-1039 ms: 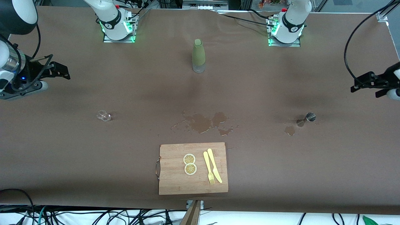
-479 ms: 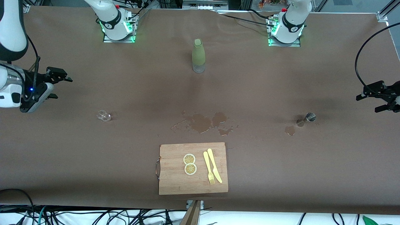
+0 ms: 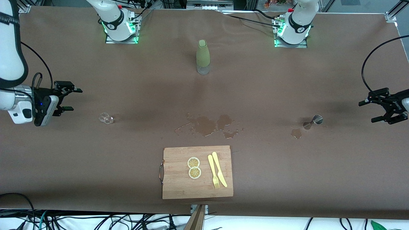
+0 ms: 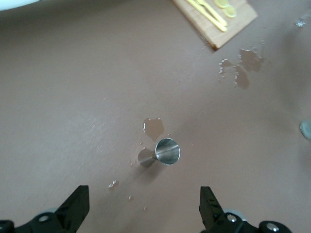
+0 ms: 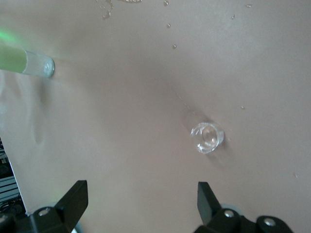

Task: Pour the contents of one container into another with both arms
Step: 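Lower the right gripper onto the glass beaker while the left gripper grasps the jigger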

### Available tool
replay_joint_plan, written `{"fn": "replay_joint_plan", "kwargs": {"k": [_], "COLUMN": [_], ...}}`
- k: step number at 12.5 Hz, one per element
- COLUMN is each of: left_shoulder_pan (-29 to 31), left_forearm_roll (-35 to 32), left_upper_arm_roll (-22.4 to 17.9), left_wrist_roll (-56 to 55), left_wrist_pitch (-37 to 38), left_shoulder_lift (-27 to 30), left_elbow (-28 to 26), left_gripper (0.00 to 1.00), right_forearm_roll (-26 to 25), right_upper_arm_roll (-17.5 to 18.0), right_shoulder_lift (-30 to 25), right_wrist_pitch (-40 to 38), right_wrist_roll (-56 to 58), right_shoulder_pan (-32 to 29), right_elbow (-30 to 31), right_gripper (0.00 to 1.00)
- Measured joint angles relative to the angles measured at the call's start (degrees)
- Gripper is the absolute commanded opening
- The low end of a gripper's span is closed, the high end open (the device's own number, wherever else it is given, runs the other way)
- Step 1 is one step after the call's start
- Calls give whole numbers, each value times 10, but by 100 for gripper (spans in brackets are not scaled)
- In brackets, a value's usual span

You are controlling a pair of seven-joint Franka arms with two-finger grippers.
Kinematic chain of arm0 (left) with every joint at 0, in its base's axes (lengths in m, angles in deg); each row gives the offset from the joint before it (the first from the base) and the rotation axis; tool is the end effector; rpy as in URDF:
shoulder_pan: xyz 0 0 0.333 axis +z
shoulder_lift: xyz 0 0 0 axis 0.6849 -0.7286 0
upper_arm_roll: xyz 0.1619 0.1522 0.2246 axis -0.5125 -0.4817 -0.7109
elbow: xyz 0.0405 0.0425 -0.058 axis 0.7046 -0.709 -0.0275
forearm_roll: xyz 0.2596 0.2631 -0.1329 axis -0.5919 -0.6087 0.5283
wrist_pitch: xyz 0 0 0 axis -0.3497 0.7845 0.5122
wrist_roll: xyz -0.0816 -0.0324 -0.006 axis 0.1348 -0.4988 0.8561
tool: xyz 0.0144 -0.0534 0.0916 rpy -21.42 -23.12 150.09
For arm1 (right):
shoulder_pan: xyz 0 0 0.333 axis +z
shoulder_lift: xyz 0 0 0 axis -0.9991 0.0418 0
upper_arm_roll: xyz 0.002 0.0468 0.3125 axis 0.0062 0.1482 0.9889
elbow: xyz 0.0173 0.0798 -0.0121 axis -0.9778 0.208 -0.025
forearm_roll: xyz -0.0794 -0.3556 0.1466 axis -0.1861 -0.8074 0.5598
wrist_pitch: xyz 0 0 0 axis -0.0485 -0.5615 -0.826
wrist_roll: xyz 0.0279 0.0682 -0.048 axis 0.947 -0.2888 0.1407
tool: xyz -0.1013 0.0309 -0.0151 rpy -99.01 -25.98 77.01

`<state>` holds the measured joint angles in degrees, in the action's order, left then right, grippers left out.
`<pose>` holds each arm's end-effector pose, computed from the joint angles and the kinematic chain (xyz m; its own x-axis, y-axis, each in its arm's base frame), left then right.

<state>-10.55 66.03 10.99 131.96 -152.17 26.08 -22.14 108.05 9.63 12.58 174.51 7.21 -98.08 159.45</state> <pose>0.5836 0.2218 0.3886 0.7581 -0.5089 0.4079 -0.6481 -0.6578 0.3837 0.6082 -0.0760 0.3751 0.6505 0.7477 0.1336 0.6957 -0.5160 -0.4997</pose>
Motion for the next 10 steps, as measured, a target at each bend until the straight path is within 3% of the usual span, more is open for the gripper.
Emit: {"fn": "replay_joint_plan", "kwargs": {"k": [6, 10], "left_shoulder_pan": [1, 0], "left_forearm_roll": [140, 239], "left_upper_arm_roll": [-38, -54], "left_wrist_roll": [305, 501], "left_wrist_pitch": [0, 0], "left_shoulder_lift": [-69, -125], "left_elbow": [-28, -43], "left_gripper": [100, 100], "right_forearm_roll": [146, 219], "right_upper_arm_roll": [-2, -2], "right_shoulder_lift": [108, 176], "right_wrist_pitch": [6, 12], "right_wrist_roll": [272, 457], "right_shoulder_pan": [-78, -98], "right_elbow": [0, 0], "right_gripper": [100, 100]}}
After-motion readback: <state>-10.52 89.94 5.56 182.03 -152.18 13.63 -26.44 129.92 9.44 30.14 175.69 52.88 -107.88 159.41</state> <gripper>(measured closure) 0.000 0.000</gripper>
